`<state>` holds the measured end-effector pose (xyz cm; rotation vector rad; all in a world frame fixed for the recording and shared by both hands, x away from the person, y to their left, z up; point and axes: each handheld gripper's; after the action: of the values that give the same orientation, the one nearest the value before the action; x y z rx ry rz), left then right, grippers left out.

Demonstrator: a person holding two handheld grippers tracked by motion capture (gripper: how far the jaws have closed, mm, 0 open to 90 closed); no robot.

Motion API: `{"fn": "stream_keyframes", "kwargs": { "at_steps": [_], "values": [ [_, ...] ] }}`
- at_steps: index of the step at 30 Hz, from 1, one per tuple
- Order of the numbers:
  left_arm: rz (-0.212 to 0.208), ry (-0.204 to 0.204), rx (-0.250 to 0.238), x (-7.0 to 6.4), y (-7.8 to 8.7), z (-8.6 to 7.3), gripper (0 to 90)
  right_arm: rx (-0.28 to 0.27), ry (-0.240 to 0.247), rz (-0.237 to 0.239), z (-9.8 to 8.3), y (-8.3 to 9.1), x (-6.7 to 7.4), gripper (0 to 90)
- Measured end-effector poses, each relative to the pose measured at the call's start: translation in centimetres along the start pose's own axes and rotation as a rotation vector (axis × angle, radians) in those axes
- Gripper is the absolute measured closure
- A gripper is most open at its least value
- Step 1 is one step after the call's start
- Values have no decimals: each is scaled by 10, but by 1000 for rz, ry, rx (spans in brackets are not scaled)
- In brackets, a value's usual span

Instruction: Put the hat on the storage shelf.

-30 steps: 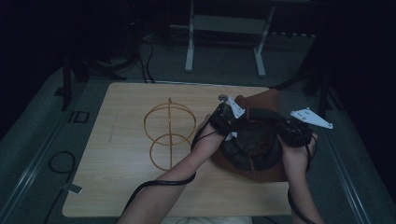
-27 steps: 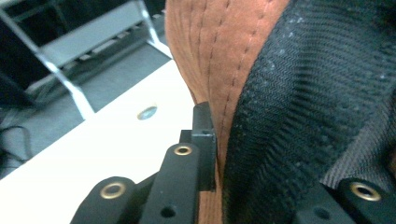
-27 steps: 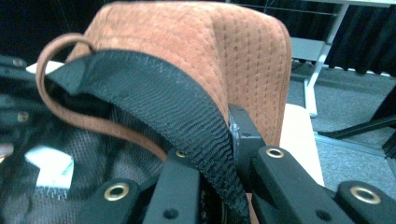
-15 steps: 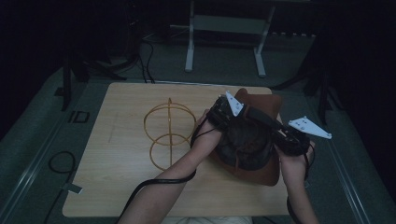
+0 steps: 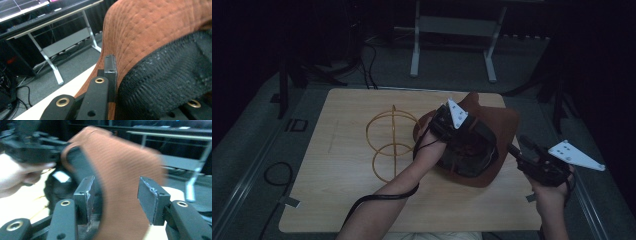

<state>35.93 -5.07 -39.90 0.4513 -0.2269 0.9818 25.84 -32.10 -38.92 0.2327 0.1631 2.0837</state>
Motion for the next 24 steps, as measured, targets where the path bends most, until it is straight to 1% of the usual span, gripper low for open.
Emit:
{"fn": "stream_keyframes", "kwargs": {
  "at_steps": [1, 2, 3, 4, 5, 6, 7, 8, 9, 10, 11, 12, 13, 14, 16, 17, 19, 20, 21, 22, 23, 24],
  "values": [
    [2, -3, -9, -1, 2, -1, 863, -5, 6, -21, 2, 4, -4, 477],
    [-4, -2, -23, -1, 4, -2, 862, -7, 3, -34, 3, 7, -10, 479],
    [-19, -1, -44, 0, 6, -4, 862, -8, 0, -52, 5, 9, -15, 481],
    [-22, -2, -53, 0, 8, -5, 862, -6, -2, -77, 6, 11, -21, 496],
    [-41, 3, -69, 1, 11, -5, 862, 1, -1, -88, 6, 12, -27, 496],
    [-62, 11, -95, 2, 13, -7, 862, 11, 8, -92, 7, 13, -33, 493],
    [-64, 9, -114, 1, 16, -8, 862, 22, 24, -95, 8, 12, -39, 493],
    [-82, 3, -138, 1, 18, -9, 862, 31, 42, -89, 9, 11, -45, 493],
    [-122, -9, -183, 1, 22, -12, 862, 35, 46, -79, 9, 10, -50, 493],
    [-134, -24, -195, 1, 25, -13, 862, 44, 36, -67, 10, 8, -58, 494],
    [-163, -25, -218, 2, 27, -16, 862, 52, 15, -64, 11, 7, -64, 498],
    [-196, -27, -247, 2, 29, -18, 862, 54, 8, -62, 12, 6, -68, 498],
    [-207, -43, -252, 3, 31, -21, 862, 57, 6, -62, 12, 4, -71, 499],
    [-245, -31, -275, 5, 31, -23, 862, 71, -10, -60, 11, 0, -74, 499],
    [-285, -30, -291, 7, 32, -26, 861, 80, -26, -35, 8, -5, -75, 499],
    [-307, -32, -298, 8, 33, -27, 861, 91, -30, -11, 5, -9, -72, 499],
    [-340, -54, -338, 7, 36, -30, 860, 103, -34, 17, 0, -15, -66, 496],
    [-355, -47, -341, 6, 37, -30, 859, 112, -33, 41, -3, -19, -62, 491],
    [-365, -46, -341, 4, 38, -28, 859, 117, -30, 54, -5, -22, -60, 489],
    [-380, -62, -350, 0, 39, -27, 859, 122, -33, 71, -8, -25, -57, 489],
    [-406, -86, -371, -4, 42, -25, 859, 129, -39, 92, -10, -29, -54, 489],
    [-418, -110, -382, -6, 44, -24, 859, 132, -47, 116, -12, -32, -51, 489]
  ]
}}
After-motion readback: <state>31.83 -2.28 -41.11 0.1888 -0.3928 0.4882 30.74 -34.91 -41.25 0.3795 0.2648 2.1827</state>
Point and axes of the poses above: each handheld gripper's, and its own axes: y roughly backward along the jaws, z roughly out of its top, x roughly to its left, and after that the axes turned 7 degrees about -y, right-handed
